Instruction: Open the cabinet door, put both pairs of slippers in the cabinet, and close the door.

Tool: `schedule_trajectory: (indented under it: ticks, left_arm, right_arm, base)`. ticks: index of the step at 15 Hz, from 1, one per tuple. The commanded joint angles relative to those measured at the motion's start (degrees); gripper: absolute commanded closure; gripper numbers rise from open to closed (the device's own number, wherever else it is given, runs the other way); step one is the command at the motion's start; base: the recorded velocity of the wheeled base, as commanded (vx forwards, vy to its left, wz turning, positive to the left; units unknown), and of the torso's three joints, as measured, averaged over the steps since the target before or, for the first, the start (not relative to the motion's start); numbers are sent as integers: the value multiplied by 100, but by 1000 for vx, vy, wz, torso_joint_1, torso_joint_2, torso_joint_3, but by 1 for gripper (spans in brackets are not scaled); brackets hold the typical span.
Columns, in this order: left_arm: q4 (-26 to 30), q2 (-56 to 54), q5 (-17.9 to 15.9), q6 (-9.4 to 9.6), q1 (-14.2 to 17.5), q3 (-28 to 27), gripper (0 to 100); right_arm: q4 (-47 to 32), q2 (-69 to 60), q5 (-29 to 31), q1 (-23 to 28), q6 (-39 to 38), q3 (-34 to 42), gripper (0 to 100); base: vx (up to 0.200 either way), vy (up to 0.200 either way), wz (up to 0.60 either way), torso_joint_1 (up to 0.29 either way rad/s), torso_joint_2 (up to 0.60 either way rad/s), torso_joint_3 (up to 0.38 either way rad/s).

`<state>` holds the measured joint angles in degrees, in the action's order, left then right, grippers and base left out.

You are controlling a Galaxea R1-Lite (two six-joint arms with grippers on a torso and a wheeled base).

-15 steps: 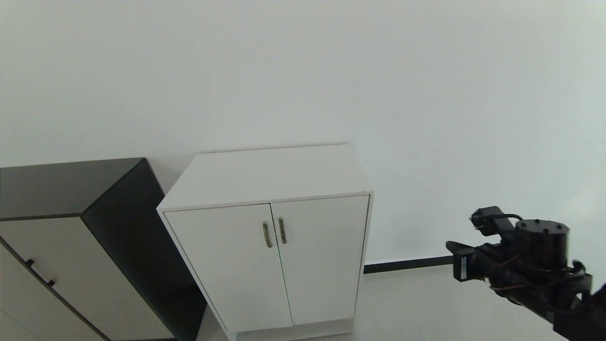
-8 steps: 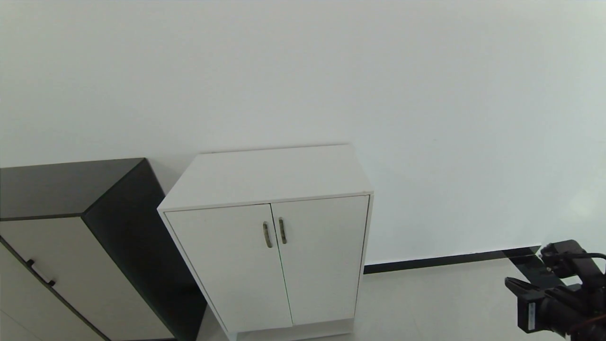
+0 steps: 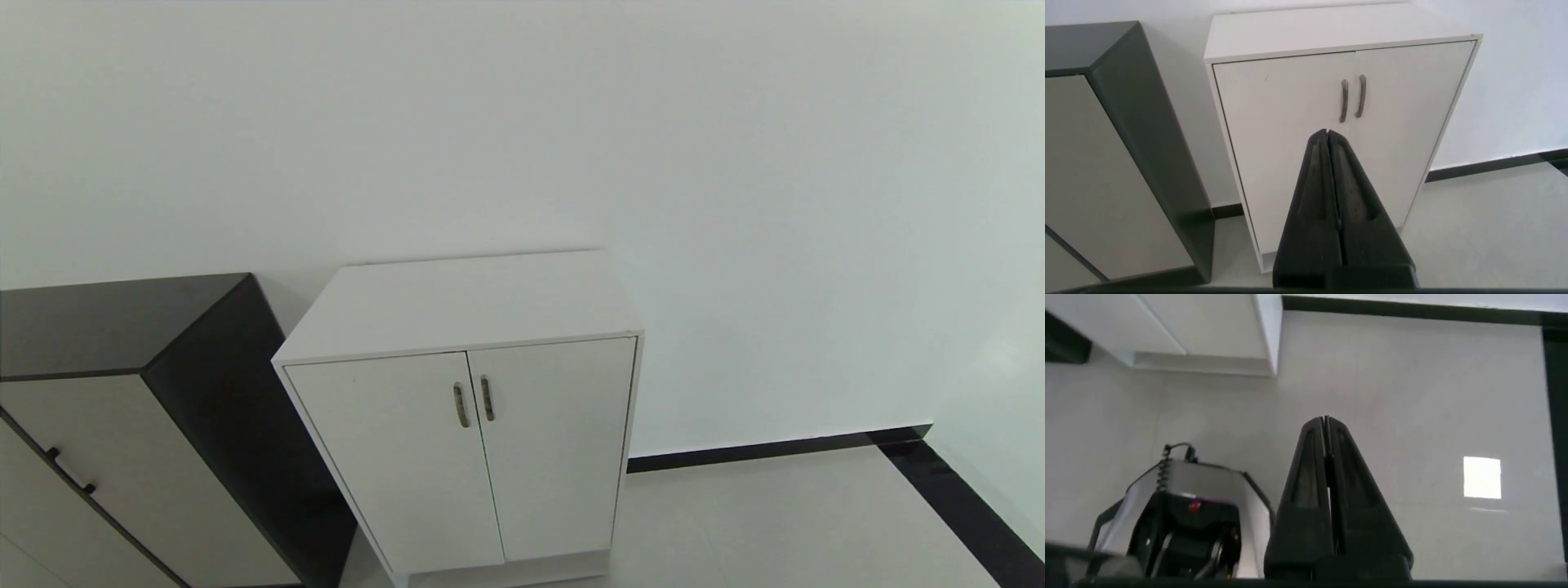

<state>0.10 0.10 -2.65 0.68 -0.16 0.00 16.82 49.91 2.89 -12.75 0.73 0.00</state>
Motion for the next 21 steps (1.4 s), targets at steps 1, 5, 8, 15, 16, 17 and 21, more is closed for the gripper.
schedule_trajectory:
  ticks: [1, 5, 8, 15, 16, 17, 21]
  left_arm:
    - [-1, 8, 1, 2, -2, 0, 100]
    - [-1, 8, 1, 2, -2, 0, 100]
    - [-1, 8, 1, -7, -2, 0, 100]
    - [-1, 8, 1, -7, -2, 0, 100]
    - [-1, 8, 1, -7, -2, 0, 100]
    - [-1, 8, 1, -7, -2, 0, 100]
    - [-1, 8, 1, 2, -2, 0, 100]
  right_arm:
    - [-1331, -1941, -219, 1, 15, 0, 100]
    - [-1550, -2644, -245, -114, -29, -44, 100]
    - [-1709, -3409, -245, -404, 6, -9, 100]
    - [-1709, -4991, -96, 1293, 103, -9, 100]
    - [-1709, -4982, -96, 1284, 129, -9, 100]
    - [-1709, -4982, -96, 1293, 138, -9, 100]
    - [-1709, -4982, -96, 1284, 103, -9, 100]
  base:
    - [0, 0, 0, 0, 0, 0]
    - [0, 0, 0, 0, 0, 0]
    - [0, 0, 0, 0, 0, 0]
    - [0, 0, 0, 0, 0, 0]
    - [0, 0, 0, 0, 0, 0]
    - [0, 0, 0, 0, 0, 0]
    - [0, 0, 0, 0, 0, 0]
